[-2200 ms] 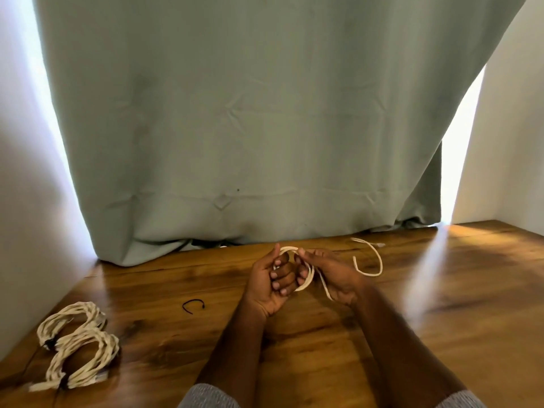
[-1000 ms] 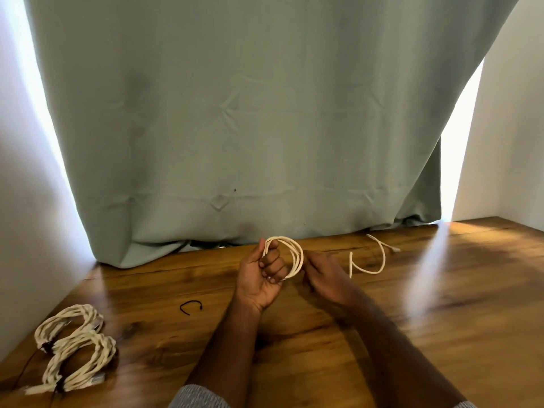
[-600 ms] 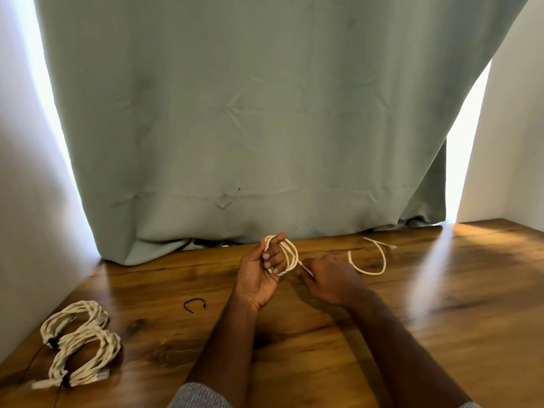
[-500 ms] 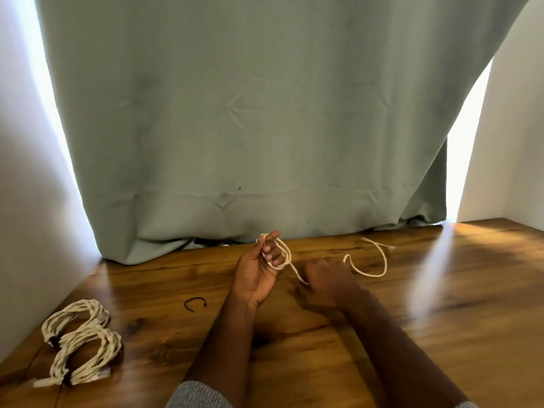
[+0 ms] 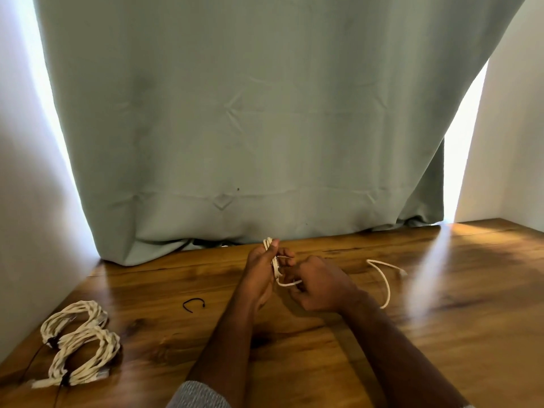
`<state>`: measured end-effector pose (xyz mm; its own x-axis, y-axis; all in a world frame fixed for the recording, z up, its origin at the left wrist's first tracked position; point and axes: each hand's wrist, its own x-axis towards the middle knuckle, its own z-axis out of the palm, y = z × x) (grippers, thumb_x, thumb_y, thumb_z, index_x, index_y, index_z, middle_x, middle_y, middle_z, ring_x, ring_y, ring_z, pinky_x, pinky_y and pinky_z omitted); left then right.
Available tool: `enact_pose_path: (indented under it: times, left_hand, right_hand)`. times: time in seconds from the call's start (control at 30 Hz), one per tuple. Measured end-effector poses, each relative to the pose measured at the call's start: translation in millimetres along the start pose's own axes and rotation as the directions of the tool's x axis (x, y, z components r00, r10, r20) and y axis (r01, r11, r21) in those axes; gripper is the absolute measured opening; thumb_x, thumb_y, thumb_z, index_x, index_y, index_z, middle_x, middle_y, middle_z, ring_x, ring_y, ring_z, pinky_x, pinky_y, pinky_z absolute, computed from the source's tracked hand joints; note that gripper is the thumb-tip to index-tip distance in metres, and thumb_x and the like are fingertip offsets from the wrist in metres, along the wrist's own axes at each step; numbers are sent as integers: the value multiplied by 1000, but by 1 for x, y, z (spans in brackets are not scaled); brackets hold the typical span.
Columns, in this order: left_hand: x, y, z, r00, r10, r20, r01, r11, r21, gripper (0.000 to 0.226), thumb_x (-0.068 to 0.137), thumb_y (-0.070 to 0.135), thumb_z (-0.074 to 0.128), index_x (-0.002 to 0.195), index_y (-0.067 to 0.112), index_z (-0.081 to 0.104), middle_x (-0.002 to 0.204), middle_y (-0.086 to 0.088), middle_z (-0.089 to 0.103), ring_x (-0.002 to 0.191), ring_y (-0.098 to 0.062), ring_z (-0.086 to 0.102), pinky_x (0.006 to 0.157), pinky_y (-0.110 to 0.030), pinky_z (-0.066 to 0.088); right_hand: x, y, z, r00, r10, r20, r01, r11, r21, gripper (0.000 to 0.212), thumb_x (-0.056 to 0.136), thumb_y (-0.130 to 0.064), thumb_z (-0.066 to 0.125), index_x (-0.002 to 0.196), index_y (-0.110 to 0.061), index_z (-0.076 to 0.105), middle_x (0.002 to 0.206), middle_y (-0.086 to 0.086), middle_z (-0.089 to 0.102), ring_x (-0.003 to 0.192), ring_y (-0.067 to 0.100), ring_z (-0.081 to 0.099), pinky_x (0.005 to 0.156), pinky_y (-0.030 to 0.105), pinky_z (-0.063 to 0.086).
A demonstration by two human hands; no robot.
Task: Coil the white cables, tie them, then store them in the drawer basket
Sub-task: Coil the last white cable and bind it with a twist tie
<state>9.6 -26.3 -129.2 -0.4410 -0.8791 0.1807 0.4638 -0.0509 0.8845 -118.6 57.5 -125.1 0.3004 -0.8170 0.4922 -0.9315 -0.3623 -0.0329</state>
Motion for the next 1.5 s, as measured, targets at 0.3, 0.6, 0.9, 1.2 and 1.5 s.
enact_pose_path:
  times: [0.3, 0.6, 0.9, 1.2, 1.5]
  left_hand:
    - [-12, -6, 2, 937, -253, 240, 104, 858, 502, 41, 101, 31, 42, 67, 15, 59, 52, -5, 46, 36, -12, 31, 43, -20, 19]
    - [-9, -4, -12, 737, -463, 492, 419, 885, 206, 47, 95, 50, 47, 73, 11, 60, 43, 7, 29, 29, -2, 22, 37, -18, 6]
    - [-6, -11, -13, 902, -217, 373, 340, 890, -305, 40, 96, 35, 44, 67, 10, 54, 38, 5, 31, 23, -4, 25, 31, -13, 13]
    - [-2, -14, -14, 931, -205, 300, 307, 887, -345, 35, 98, 37, 45, 71, 14, 47, 42, 6, 32, 28, -5, 27, 32, -17, 19]
    - [-3, -12, -4, 919, -219, 327, 338, 866, -370, 44, 100, 45, 39, 65, 18, 44, 40, 6, 27, 26, -5, 22, 31, -14, 15]
  right_hand:
    - [-4, 19, -18, 981, 64, -184, -32, 984, 173, 22, 82, -43, 74, 91, -25, 65, 80, -8, 68, 67, 8, 60, 58, 29, 49]
    - [-14, 21, -22, 955, 266, 129, -278, 660, 698, 15, 102, -21, 59, 105, -11, 69, 86, 3, 75, 47, 8, 50, 40, 22, 38]
    - [-8, 8, -4, 789, 349, 506, -483, -159, 861, 40, 99, -49, 54, 103, -11, 64, 79, 7, 63, 37, 4, 28, 37, 16, 25]
    - [4, -2, 7, 772, 527, 355, -423, 11, 906, 33, 105, -40, 47, 98, -15, 65, 64, -3, 49, 43, 5, 32, 40, 18, 23]
    - [11, -3, 5, 687, 579, 439, -403, -200, 893, 51, 103, -54, 39, 77, -16, 59, 52, -4, 41, 33, 6, 26, 35, 14, 19]
